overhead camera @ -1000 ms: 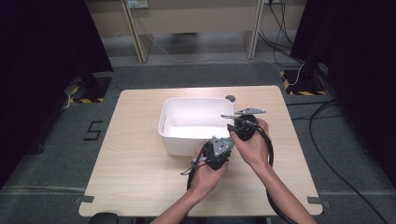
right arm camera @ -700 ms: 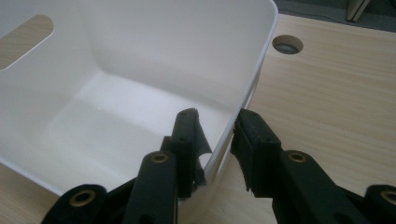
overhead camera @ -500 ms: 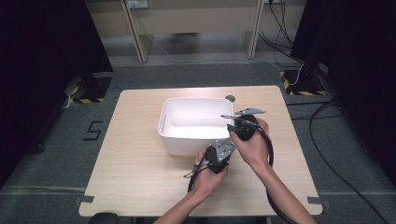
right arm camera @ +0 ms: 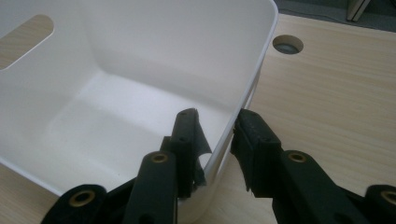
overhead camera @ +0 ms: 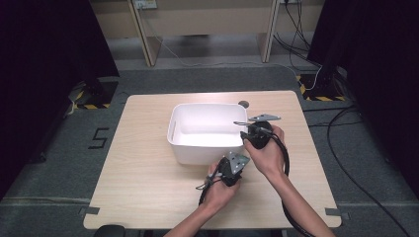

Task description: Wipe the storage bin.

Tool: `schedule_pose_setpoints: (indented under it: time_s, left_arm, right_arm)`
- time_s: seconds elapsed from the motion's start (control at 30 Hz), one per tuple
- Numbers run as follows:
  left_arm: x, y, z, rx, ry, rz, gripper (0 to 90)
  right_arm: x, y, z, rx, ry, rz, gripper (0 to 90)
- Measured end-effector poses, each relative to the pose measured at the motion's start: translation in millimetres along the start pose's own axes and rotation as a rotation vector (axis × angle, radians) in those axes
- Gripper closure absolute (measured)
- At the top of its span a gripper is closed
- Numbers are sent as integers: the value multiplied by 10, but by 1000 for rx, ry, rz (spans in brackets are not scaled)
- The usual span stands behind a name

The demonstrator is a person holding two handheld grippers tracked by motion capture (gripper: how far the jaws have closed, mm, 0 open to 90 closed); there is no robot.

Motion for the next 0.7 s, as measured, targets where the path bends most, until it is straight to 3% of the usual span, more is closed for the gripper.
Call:
schedule_pose_setpoints:
  time_s: [0.17,0.33,0.4,0.47,0.53,0.7]
  left_arm:
    - [51,-266,-33,54,-16,4,772]
    - [240,-803,-291,63,-75,31,774]
    - [346,-1041,-469,22,-85,45,775]
    - [459,-1259,-671,-12,-127,56,775]
    - [561,-1462,-883,-73,-154,68,776]
    - [765,-1873,-1393,-190,-245,107,775]
  right_arm:
    - [-6,2,17,-11,6,-2,690]
    - [-27,2,44,-9,5,-4,685]
    - [-35,15,43,-11,8,-11,689]
    - [-42,36,31,-8,3,-19,693]
    - [-44,64,27,1,-1,-27,691]
    - [-74,89,44,20,-26,-52,725]
Point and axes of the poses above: each handheld gripper's, and its own axes: y roughly forward along the jaws, x roughly out of its underside, z roughly to its right, the point moved 6 cm from there along y, roughly forward along the jaws, and after that the axes turned 3 degrees about x, right-handed, at the moved point
